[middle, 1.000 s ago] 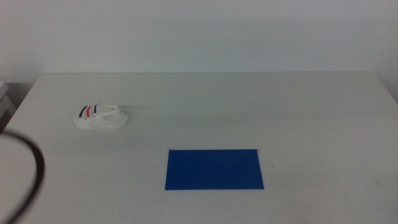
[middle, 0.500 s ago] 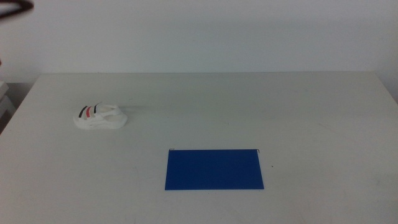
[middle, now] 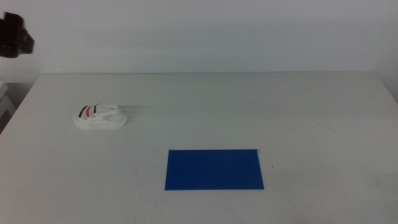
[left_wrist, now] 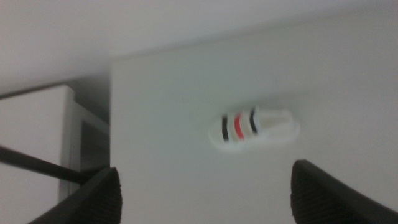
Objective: Use one arm to grab the shoe from the table and place it on the mat.
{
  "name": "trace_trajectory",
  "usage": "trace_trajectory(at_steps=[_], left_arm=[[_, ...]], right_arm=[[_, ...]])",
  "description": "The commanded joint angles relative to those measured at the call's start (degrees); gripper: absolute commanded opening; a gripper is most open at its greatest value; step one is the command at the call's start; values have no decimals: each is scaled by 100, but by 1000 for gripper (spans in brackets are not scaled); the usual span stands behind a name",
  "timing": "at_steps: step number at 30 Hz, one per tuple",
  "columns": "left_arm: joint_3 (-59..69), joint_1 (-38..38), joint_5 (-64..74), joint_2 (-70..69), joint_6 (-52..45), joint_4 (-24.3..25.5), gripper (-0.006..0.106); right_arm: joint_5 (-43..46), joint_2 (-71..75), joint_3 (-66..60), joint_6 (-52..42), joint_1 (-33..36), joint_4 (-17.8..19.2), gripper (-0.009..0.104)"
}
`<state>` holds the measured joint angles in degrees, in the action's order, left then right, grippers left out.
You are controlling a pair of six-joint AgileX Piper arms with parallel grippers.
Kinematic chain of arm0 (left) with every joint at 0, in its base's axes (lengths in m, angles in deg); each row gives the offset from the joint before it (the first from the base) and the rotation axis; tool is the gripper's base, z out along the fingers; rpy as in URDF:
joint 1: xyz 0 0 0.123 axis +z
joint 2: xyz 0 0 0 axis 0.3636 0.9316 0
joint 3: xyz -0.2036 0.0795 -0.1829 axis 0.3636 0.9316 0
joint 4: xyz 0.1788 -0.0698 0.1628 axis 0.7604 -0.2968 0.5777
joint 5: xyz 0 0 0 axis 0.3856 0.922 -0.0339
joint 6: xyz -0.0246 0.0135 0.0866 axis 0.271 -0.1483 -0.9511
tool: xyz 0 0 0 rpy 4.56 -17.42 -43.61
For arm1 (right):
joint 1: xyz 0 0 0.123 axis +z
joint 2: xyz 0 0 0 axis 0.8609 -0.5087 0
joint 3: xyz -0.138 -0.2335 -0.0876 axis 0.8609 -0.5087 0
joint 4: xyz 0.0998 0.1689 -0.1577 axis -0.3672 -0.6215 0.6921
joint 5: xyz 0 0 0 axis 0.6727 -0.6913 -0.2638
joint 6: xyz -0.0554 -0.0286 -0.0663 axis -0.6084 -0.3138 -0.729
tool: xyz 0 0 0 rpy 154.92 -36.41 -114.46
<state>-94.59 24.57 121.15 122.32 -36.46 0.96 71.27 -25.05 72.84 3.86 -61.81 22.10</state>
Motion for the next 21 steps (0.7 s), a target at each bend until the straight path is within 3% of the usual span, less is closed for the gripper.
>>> trace_trajectory(at_steps=[1,6,13,18,21], left_arm=[[-813,-41,445,442,-583,-213,93],[-2045,-41,1336,1561,-1741,-691,93],[-3475,-41,2484,3110,-3188,-881,93],[-3757,-80,2644,3810,-4444,-1051,93],[-3724,-145,2644,4059,-4481,-1014,93]], right_arm=[[419,-15,-29,-60,-10,46,78],[419,-15,-29,-60,-10,46,78],[419,-15,-29,-60,-10,46,78],[419,-15,-29,-60,-10,46,78],[419,-15,-29,-60,-10,46,78]])
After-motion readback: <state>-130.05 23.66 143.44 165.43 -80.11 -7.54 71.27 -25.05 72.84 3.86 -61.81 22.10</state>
